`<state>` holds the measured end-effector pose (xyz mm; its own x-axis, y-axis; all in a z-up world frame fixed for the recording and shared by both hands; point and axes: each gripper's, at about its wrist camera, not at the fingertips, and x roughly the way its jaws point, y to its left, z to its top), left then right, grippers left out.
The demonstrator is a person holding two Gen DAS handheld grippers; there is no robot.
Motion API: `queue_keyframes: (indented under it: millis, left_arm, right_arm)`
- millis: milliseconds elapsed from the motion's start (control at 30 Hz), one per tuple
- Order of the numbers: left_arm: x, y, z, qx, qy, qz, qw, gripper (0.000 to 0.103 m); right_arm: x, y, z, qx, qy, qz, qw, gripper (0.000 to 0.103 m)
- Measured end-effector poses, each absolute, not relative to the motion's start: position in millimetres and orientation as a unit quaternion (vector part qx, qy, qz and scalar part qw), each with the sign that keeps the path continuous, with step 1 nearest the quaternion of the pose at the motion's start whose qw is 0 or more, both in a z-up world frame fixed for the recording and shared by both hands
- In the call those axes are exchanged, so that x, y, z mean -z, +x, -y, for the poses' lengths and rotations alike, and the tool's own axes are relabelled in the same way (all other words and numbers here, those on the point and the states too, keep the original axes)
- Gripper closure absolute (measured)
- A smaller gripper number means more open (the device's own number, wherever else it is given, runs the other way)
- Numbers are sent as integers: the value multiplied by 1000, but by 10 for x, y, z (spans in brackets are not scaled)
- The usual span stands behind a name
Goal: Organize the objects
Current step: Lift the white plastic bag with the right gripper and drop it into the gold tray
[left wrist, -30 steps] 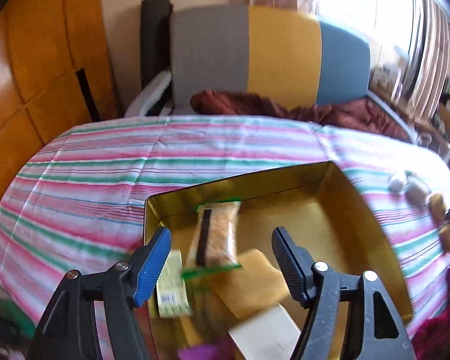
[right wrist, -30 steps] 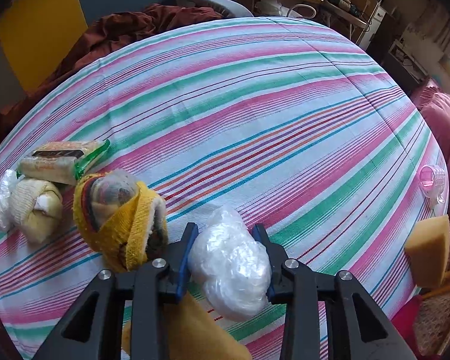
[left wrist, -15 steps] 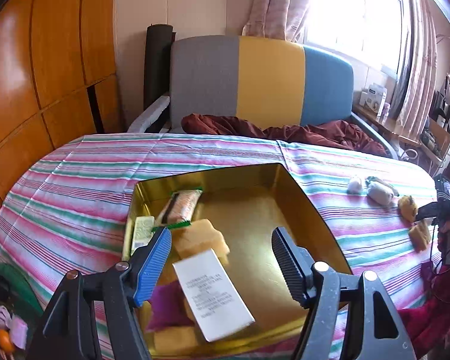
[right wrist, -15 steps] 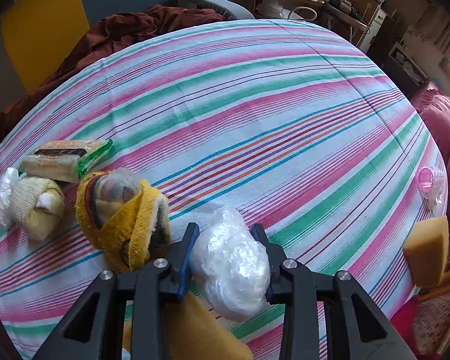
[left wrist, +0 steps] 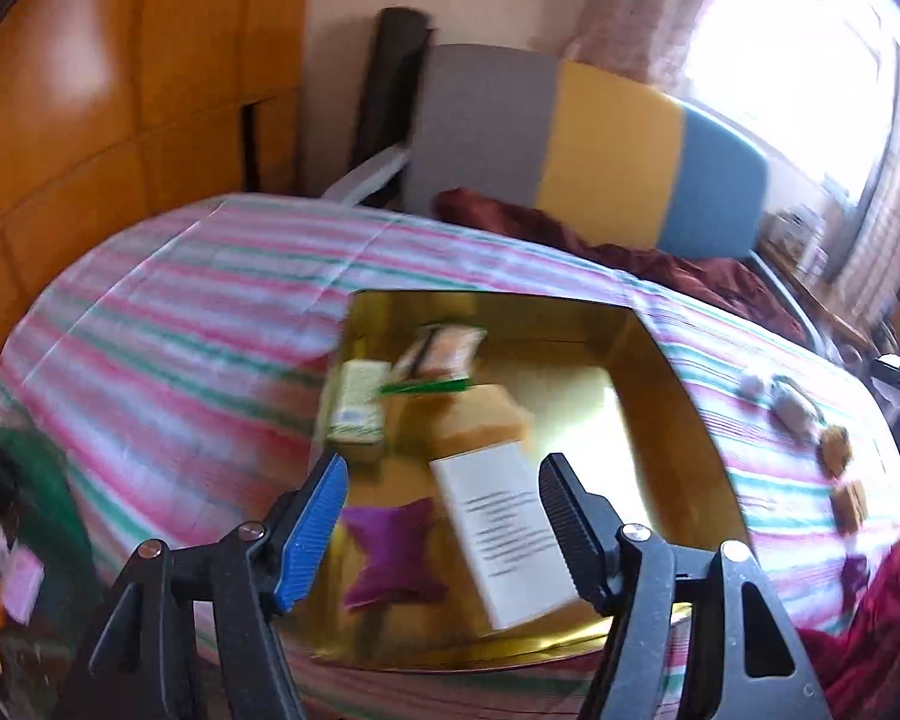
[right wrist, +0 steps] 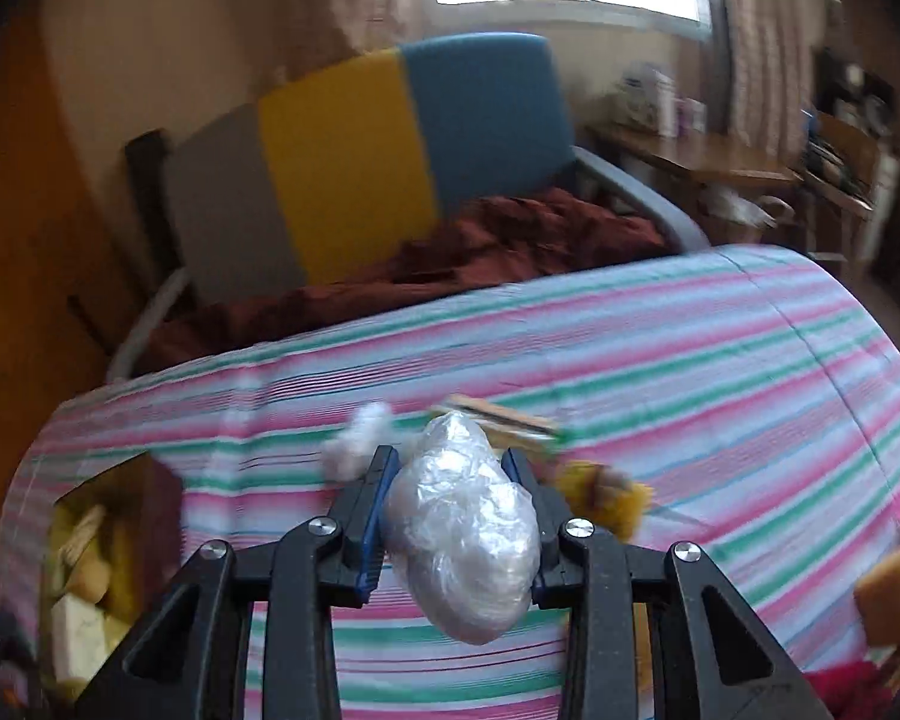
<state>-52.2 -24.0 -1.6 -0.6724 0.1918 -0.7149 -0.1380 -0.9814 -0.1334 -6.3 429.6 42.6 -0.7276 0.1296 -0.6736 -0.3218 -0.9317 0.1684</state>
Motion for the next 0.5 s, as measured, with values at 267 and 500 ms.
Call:
queue_keyframes:
  millis: [267,500]
  left_arm:
    - [102,-454,518,-912,-395,64,87,36]
    - [137,-452,587,-910,-394,81,95,36]
  right_arm:
    - [-11,-648,-2295,-898,-424,-52,-106,67]
    - [627,-965,-1609,-857,-493,-39,-143,66]
